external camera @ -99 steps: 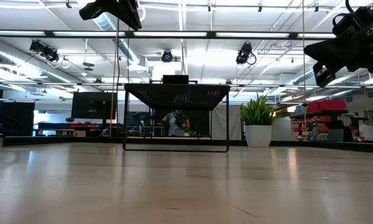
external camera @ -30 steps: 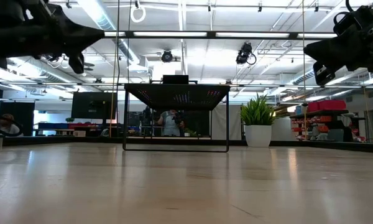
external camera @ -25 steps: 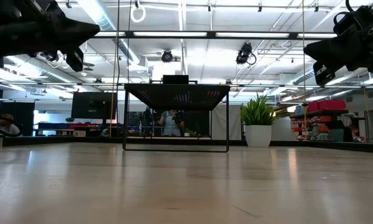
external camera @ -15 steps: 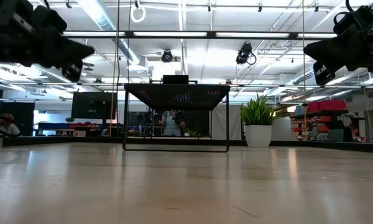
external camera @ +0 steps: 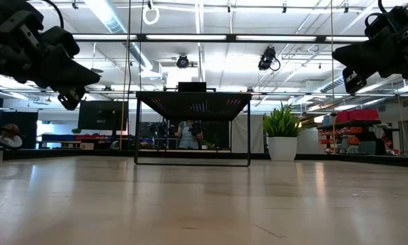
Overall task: Pick & Place Mini shaped plates
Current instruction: Return to Home Position
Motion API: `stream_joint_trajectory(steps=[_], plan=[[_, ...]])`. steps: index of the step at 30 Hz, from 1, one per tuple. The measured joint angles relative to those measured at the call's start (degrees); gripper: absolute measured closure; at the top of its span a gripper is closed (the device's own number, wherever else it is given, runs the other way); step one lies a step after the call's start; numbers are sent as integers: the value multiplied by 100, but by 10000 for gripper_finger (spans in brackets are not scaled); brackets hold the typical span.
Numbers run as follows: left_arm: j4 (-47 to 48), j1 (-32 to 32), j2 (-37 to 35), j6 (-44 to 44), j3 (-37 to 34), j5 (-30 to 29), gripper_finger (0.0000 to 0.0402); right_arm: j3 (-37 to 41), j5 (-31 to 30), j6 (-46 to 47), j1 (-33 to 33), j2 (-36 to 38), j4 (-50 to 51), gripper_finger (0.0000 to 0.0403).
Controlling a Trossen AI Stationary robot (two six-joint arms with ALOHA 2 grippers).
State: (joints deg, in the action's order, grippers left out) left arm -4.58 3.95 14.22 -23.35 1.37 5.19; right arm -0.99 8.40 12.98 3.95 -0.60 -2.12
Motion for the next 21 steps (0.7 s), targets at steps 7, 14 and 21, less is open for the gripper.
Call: stream_joint_trajectory(steps=[7, 14, 21], plan=[[57, -82, -70, 328, 0, -186, 384, 0, 0, 1, 2, 0, 0, 364], [518, -275, -1101, 454, 18, -402, 386, 0, 0, 0, 2, -2, -1, 364], [603, -251, -1425, 585, 28, -555, 386, 0, -2, 1, 2, -2, -2, 364]])
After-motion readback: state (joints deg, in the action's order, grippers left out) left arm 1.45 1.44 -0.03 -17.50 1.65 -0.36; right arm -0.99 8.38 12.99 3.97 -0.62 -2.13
